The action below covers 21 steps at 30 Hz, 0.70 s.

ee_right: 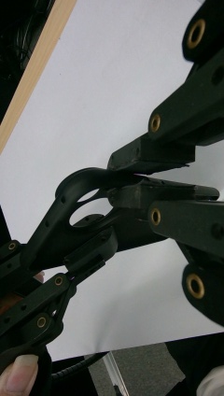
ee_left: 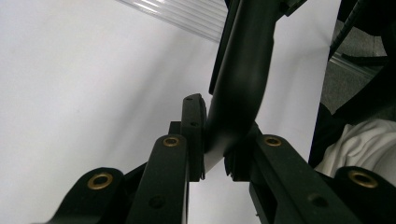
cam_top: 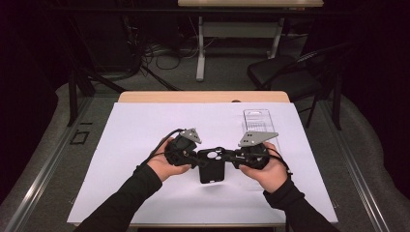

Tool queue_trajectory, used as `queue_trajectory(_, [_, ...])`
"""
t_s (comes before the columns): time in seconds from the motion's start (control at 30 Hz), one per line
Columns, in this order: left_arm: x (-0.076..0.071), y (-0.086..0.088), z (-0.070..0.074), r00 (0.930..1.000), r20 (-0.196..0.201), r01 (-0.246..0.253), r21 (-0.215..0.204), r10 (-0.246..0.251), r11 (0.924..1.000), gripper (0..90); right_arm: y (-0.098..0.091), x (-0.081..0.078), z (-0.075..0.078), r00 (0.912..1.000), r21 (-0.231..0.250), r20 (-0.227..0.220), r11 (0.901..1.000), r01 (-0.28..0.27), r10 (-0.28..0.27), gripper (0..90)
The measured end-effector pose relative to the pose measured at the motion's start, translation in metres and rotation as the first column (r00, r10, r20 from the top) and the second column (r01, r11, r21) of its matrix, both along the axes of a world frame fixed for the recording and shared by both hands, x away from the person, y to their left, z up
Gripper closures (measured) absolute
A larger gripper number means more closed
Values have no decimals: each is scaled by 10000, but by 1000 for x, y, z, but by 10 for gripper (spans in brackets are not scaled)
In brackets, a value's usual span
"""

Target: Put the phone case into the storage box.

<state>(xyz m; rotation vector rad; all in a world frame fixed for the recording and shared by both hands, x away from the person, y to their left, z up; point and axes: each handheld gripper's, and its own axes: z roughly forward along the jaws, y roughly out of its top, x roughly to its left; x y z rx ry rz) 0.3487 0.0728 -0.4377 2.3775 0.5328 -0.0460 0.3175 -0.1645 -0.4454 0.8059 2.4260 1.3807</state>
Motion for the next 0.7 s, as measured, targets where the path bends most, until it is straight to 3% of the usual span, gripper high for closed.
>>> queue_trajectory(0.7, [2,2,-1,9993,-285,-249,-460,236,9986,736,1,-2,0,9992,155,127,9991,389,-391,836])
